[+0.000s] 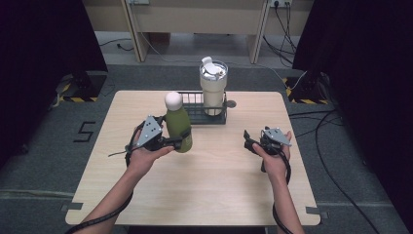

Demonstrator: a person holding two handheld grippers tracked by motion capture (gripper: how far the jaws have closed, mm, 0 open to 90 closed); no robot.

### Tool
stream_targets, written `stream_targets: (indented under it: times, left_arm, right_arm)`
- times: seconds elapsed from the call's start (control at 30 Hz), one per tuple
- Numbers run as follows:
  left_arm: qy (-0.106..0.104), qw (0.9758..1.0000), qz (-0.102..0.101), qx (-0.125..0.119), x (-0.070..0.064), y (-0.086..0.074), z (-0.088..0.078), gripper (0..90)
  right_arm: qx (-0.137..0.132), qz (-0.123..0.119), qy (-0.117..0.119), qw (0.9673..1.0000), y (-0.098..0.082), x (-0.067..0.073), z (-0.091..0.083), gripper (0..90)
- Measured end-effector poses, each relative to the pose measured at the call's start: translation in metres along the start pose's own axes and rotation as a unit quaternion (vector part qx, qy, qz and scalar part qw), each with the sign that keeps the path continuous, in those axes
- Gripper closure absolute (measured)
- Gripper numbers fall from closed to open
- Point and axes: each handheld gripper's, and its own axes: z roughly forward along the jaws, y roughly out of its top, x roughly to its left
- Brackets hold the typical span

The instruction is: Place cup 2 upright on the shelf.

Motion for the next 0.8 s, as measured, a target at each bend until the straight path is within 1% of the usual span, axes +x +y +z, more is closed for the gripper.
stream_targets:
  times: [0.23,0.33,0.37,0.5,0.73,0.77,0.8]
  left_arm:
    - [0.009,1.0000,-0.003,-0.003,0.006,0.003,0.004,20.6]
    - [0.012,0.9999,-0.002,-0.003,0.009,0.004,0.005,20.6]
    - [0.014,0.9999,0.002,-0.005,0.010,0.004,0.006,20.6]
    - [0.018,0.9998,0.003,-0.003,0.012,0.005,0.009,20.6]
    - [0.025,0.9997,0.002,-0.004,0.017,0.007,0.013,20.6]
    - [0.024,0.9997,-0.002,-0.001,0.018,0.007,0.014,20.6]
    - [0.026,0.9997,0.003,-0.003,0.019,0.007,0.015,20.6]
  right_arm:
    - [0.000,0.000,0.000,1.0000,0.000,0.000,0.000,15.0]
    - [0.000,0.001,0.000,1.0000,0.000,-0.001,0.000,15.0]
    - [0.000,0.000,0.000,1.0000,0.000,-0.001,0.000,15.1]
    - [0.000,0.001,0.000,1.0000,0.000,-0.001,0.000,15.1]
    - [0.000,0.001,0.000,1.0000,0.000,-0.001,-0.001,15.1]
    - [0.000,0.001,0.000,1.0000,0.000,-0.001,-0.001,15.1]
    - [0.000,0.001,0.001,1.0000,0.000,-0.001,-0.001,15.1]
